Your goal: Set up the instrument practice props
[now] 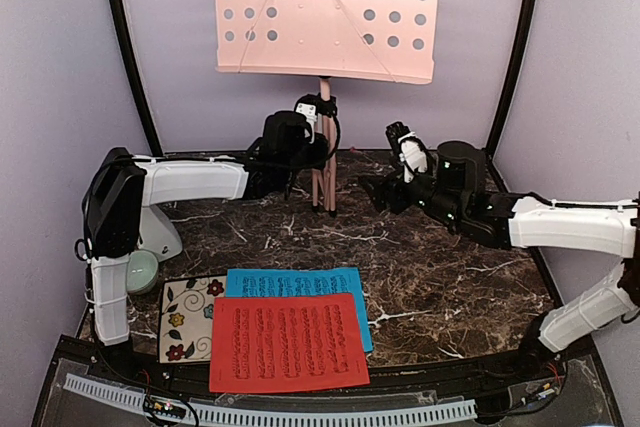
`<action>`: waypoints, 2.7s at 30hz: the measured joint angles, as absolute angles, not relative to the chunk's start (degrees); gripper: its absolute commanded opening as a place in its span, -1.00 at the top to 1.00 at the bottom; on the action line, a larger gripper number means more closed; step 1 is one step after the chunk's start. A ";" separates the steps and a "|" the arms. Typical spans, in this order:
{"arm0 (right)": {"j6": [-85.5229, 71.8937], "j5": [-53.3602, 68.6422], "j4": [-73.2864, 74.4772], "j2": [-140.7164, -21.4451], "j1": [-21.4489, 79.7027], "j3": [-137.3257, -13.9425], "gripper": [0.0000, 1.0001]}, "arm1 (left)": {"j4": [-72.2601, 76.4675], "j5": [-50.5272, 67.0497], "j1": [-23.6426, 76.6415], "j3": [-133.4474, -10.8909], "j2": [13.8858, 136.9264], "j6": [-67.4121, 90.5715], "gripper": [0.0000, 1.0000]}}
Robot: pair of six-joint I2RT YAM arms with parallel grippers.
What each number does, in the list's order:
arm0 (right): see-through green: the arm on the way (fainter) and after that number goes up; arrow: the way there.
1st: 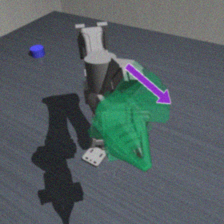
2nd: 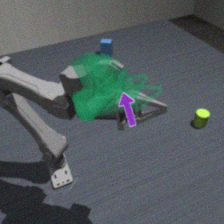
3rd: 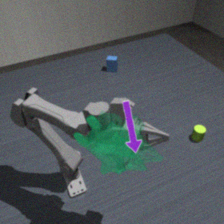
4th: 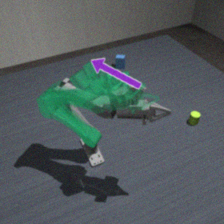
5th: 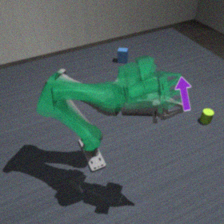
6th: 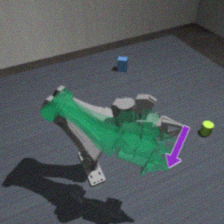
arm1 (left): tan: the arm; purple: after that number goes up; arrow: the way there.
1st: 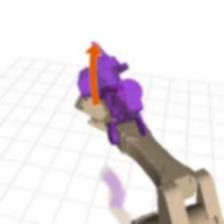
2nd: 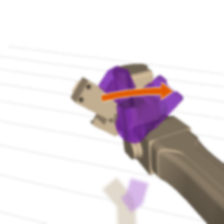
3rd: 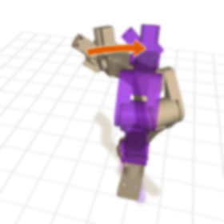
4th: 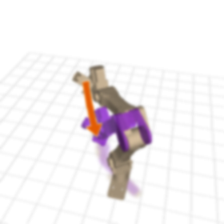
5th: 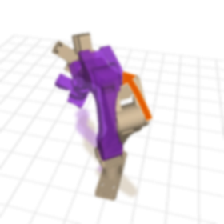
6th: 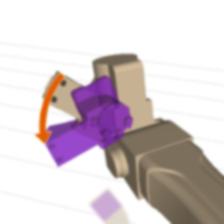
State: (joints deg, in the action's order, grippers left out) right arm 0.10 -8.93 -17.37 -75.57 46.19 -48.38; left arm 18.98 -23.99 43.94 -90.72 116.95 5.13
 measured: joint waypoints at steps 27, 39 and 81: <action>-0.69 4.14 -35.83 -110.21 39.57 -70.89 0.03 | 18.20 -23.20 43.88 -90.72 116.55 5.61 1.00; 0.43 3.88 -32.10 -114.54 39.38 -76.12 0.59 | 18.20 -23.05 43.88 -90.70 116.55 5.63 1.00; 0.99 10.72 -10.48 -92.77 42.00 -62.06 1.00 | 15.70 -13.69 46.26 -68.36 96.42 -3.46 1.00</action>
